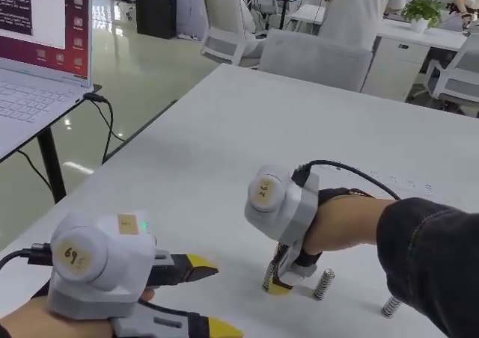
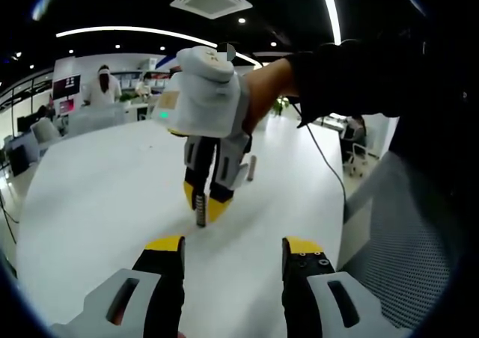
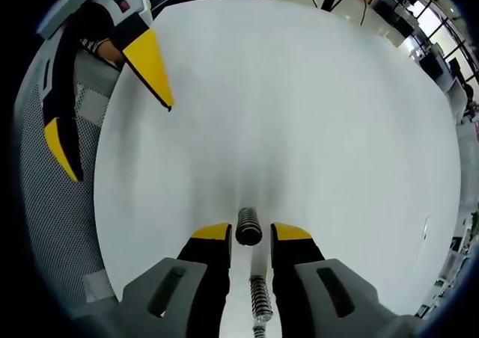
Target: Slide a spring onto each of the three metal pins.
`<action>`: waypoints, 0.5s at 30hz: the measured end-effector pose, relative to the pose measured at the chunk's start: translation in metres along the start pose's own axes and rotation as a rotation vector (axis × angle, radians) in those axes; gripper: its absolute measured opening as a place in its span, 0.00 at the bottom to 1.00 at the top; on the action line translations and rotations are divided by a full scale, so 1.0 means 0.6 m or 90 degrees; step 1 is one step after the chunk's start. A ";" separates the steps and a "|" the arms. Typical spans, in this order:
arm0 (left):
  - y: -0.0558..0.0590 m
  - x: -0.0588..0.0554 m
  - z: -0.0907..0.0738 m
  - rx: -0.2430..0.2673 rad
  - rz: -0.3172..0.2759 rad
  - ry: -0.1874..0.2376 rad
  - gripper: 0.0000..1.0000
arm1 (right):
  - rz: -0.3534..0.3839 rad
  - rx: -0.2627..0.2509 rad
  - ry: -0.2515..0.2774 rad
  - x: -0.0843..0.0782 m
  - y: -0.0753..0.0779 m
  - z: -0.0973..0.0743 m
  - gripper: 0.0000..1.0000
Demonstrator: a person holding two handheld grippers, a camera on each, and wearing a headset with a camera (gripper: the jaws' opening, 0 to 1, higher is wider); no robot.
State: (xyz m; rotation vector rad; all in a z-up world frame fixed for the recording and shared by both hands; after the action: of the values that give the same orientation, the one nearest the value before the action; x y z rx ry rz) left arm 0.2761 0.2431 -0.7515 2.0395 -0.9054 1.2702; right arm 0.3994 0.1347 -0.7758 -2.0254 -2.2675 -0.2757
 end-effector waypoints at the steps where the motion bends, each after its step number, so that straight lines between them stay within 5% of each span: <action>1: 0.000 0.000 0.000 0.000 0.000 -0.001 0.47 | 0.004 0.000 0.000 -0.002 0.000 0.000 0.18; 15: -0.001 -0.002 -0.002 0.000 0.001 -0.004 0.47 | 0.023 -0.001 0.010 -0.011 -0.010 -0.007 0.19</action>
State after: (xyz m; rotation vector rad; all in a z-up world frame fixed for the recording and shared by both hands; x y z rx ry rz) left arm 0.2759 0.2446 -0.7522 2.0454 -0.9103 1.2652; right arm 0.3939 0.1269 -0.7736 -2.0543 -2.2201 -0.2903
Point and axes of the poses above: the centre of the closed fingertips' face, and the gripper's own axes: z roughly forward along the fingers, y roughly to its right, x roughly out of its top, the point moved 8 cm from there along -z, roughly backward along the fingers, and after that the axes turned 2 degrees about -x, right-handed, at the moved point
